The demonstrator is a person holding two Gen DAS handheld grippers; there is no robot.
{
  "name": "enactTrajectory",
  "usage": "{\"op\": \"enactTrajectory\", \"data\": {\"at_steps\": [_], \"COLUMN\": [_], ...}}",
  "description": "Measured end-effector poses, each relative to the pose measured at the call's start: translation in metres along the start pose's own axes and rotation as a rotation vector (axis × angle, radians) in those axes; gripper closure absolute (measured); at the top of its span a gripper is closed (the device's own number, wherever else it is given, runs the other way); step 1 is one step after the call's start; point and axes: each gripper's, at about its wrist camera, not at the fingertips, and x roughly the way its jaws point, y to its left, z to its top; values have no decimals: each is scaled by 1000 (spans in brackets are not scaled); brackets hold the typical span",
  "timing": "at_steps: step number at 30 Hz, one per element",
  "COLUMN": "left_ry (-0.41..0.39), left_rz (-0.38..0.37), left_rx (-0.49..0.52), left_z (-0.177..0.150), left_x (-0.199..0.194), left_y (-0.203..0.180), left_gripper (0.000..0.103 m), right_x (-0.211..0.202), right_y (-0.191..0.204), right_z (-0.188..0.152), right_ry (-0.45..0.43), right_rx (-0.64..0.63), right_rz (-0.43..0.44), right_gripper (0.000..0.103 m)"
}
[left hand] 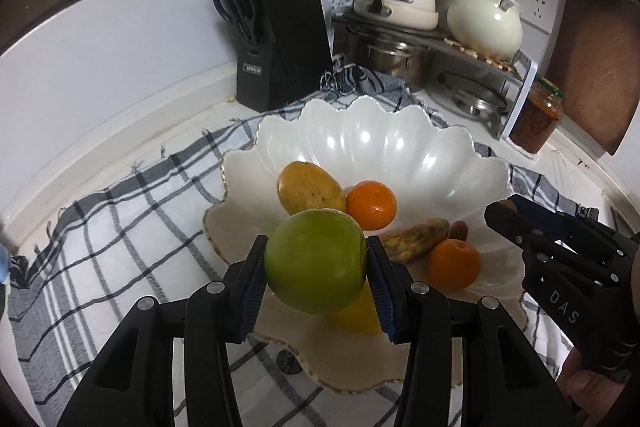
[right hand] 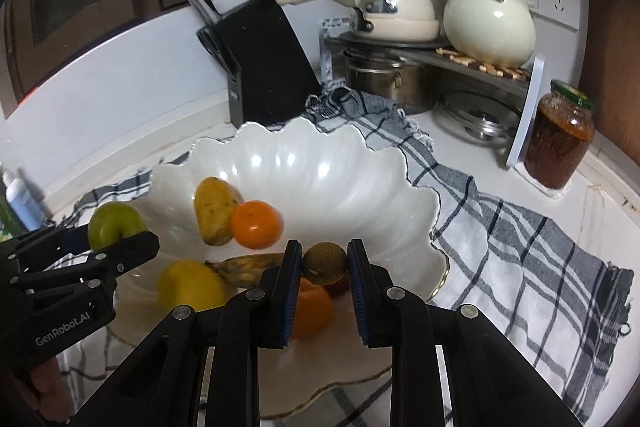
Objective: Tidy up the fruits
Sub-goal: 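Lower the apple and yellow fruit into the white bowl and open both tools, then withdraw both tools from the bowl toward the plum and blueberry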
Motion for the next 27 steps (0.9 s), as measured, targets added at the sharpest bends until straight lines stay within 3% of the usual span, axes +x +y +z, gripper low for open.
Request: {"op": "enactTrajectory", "data": {"at_steps": [4, 6, 8, 11, 15, 27], "left_ry": [24, 12, -8, -22, -44, -98], "left_rz": [4, 20, 21, 31, 49, 151], "left_rx": [1, 4, 7, 14, 1, -42], "left_z": [-1, -1, 0, 1, -1, -36], "left_x": [8, 5, 0, -9, -27, -85], "left_y": [-2, -2, -2, -1, 10, 62], "left_gripper": [55, 43, 35, 35, 33, 32], "right_x": [7, 6, 2, -10, -26, -66], "right_y": [-3, -4, -4, -2, 8, 73], "right_z": [-2, -2, -1, 0, 4, -13], "right_ry": [25, 22, 11, -25, -65, -137], "right_rx": [12, 14, 16, 22, 19, -16], "right_rz": [-5, -15, -30, -49, -65, -31], "right_gripper": [77, 72, 50, 32, 26, 25]}}
